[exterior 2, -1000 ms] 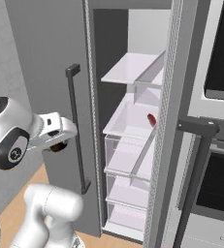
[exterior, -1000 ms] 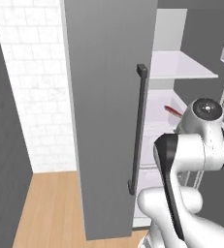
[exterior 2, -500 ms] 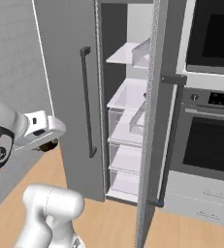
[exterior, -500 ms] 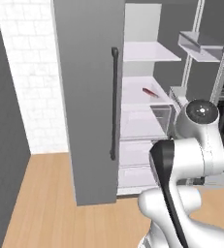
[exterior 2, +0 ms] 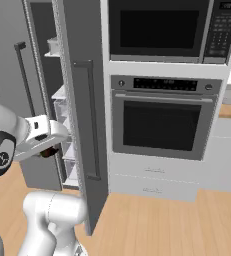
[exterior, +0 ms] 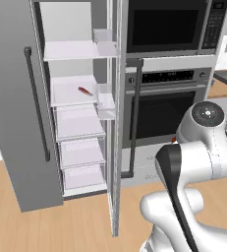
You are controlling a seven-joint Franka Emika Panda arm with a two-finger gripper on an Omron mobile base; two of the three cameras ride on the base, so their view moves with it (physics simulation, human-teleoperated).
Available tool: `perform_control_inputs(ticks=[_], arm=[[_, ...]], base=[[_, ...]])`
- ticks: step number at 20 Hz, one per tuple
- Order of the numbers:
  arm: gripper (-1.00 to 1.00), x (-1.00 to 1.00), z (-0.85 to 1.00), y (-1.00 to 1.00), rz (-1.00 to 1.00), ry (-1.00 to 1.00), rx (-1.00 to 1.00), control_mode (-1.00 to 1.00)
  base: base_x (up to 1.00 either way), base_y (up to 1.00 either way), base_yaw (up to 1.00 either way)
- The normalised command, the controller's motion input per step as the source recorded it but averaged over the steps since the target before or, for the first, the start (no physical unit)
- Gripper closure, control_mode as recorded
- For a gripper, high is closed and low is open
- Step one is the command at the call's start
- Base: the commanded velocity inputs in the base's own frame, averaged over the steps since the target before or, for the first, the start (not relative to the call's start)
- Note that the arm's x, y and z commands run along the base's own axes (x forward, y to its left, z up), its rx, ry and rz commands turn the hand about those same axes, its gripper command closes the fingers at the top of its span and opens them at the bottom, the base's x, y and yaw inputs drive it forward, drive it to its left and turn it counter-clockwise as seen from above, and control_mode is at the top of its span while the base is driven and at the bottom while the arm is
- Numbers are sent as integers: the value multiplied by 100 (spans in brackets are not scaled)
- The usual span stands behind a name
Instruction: Place one bell pepper and one steak in each tupperware on the nearby counter, to pack two identical lunches.
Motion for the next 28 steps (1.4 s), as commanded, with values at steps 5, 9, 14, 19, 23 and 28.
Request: perform_control_inputs(ticks=[5,9,14,19,23,28], arm=[[100,0,0,0,0,0,0,100],[100,0,0,0,0,0,0,100],[100,0,0,0,0,0,0,100],[100,0,0,0,0,0,0,100],[100,0,0,0,0,0,0,100],[100,0,0,0,0,0,0,100]], base=[[51,-100,-25],[84,-100,-15],[100,-100,-4],[100,-100,0],[100,-100,1],[100,-100,10]])
